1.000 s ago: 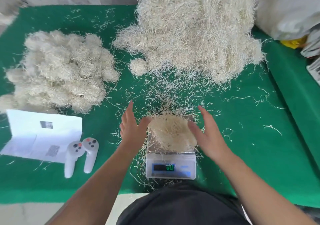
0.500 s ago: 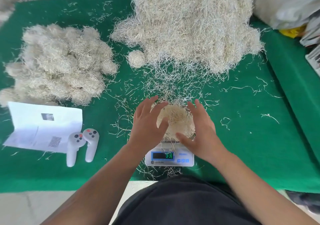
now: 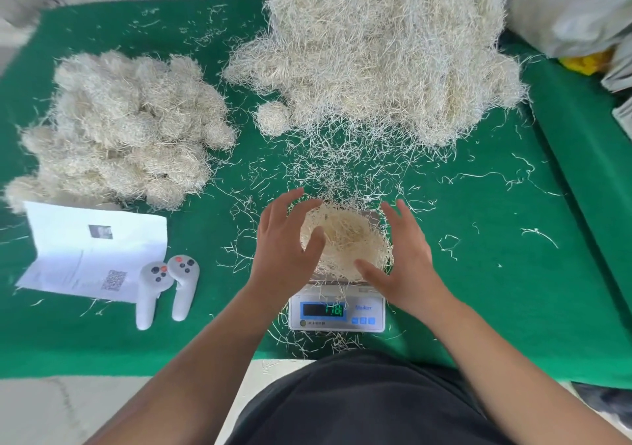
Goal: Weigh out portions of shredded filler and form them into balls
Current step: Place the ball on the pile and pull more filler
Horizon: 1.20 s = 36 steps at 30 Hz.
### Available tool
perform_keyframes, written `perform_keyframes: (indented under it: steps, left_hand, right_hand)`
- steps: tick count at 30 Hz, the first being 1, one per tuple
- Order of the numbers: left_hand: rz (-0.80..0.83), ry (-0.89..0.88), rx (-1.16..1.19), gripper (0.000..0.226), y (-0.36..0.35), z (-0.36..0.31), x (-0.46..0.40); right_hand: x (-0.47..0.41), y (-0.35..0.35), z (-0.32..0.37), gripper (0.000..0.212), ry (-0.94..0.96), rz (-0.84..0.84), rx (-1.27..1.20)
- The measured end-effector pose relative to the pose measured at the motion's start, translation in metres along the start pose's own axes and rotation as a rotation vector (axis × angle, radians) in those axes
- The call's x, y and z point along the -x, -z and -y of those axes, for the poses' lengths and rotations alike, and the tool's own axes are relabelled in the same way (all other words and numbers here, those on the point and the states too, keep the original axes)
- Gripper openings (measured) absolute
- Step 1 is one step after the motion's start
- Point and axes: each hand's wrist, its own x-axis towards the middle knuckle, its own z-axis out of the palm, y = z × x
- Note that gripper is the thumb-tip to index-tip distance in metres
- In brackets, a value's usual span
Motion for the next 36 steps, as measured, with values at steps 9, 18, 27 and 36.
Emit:
perform_keyframes:
  steps: [9, 18, 27, 36]
  left_hand:
    - [0.404, 0.461, 0.388, 0.078, -0.054, -0.024, -0.015]
    - [-0.092, 0.662, 1.338, 0.024, -0.013, -0.081, -0.077]
    - [-0.099, 0.143, 0.376, 0.053, -0.003, -0.095, -0.100]
    - [0.266, 0.478, 1.463, 0.068, 0.022, -0.112, -0.090]
  right_hand:
    - [-0.028, -0.029, 0.014, 0.069, -0.231, 0.253, -0.142]
    - [-0.065, 0.031, 0.132, 0.059, -0.344, 0.092, -1.181]
    - [-0.100, 0.056, 0.136, 0.024, -0.367, -0.142, -1.185]
    - [-0.116, 0.061, 0.155, 0.056, -0.486, -0.106, -1.595]
